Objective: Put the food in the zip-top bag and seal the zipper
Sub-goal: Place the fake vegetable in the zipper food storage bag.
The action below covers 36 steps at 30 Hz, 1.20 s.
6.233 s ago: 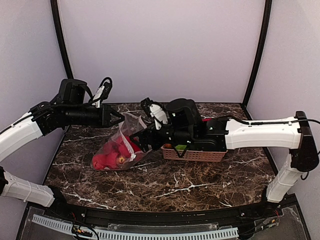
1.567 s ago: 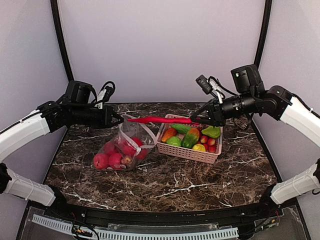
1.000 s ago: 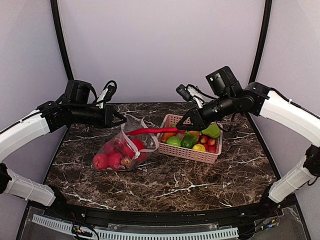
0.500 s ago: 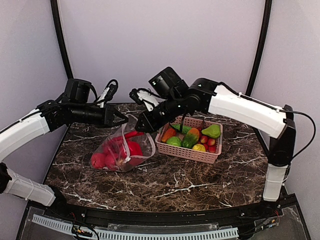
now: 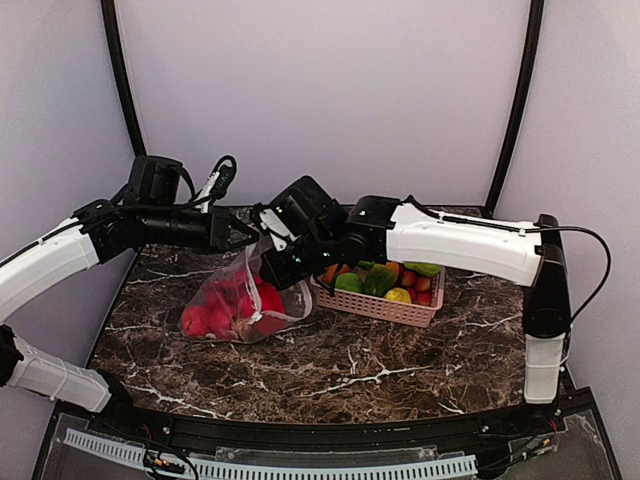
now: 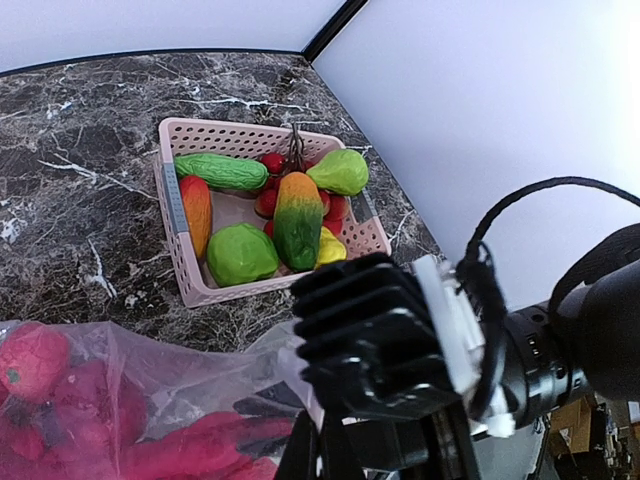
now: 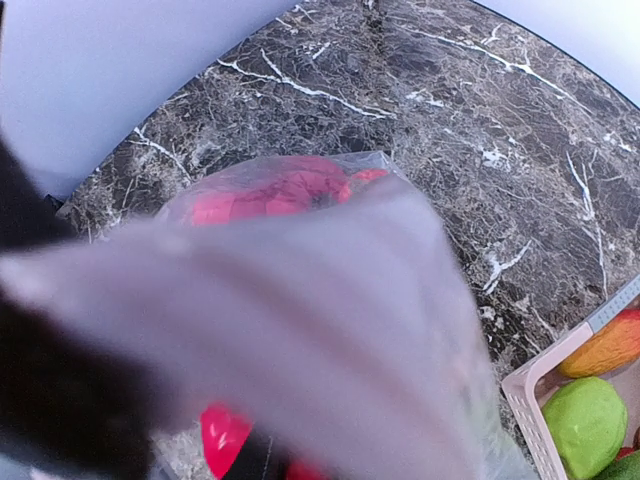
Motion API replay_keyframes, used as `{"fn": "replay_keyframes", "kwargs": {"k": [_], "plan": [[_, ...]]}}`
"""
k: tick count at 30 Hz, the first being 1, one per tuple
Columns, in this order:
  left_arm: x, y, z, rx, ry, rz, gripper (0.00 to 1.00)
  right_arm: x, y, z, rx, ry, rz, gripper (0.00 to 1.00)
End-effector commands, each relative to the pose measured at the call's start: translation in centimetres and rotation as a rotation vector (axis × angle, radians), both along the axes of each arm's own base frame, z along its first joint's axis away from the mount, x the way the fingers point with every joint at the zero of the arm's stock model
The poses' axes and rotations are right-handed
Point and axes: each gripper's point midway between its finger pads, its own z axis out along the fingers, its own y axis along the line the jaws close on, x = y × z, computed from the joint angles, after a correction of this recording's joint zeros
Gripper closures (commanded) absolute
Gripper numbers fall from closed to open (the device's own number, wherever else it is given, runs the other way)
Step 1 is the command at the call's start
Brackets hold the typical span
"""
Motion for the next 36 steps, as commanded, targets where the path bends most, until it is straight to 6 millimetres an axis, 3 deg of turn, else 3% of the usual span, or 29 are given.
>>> {"fn": "replay_keyframes", "kwargs": {"k": [1,6,10,14,22,26,30,36], "plan": [[-0.7,-0.2,1.9,-0.054,-0.043,-0.020,1.00,1.3,1.3,-0.3,0.071,-0.051,-0.066,0.82],[-0.7,0.2,2.1,-0.045,-0.054,-0.007,0.99,1.2,1.6,-0.6,0.074,-0.047,-0.054,0.72],[-0.6,0.9,2.1,-0.020,-0.067,0.024,0.99,0.8,1.1,-0.2,0.073,-0.051,-0.040,0.54],[-0.2,1.5,1.9,0.002,-0.069,0.064,0.99,-0.4,0.2,1.3,0.097,-0.039,-0.001,0.38],[0.5,2.7,1.8,0.037,-0.073,0.134,0.99,-3.9,-3.8,5.0,0.178,0.030,0.036,0.23],[0.6,2.8,1.8,0.036,-0.072,0.137,0.99,-3.6,-6.3,4.7,0.176,0.053,-0.061,0.18],[0.6,2.9,1.9,0.034,-0.074,0.137,0.99,-2.1,-8.5,2.1,0.160,0.137,-0.179,0.20],[0.6,3.0,1.9,0.041,-0.075,0.133,0.99,-1.7,-7.6,-0.5,0.160,0.233,-0.156,0.36]]}}
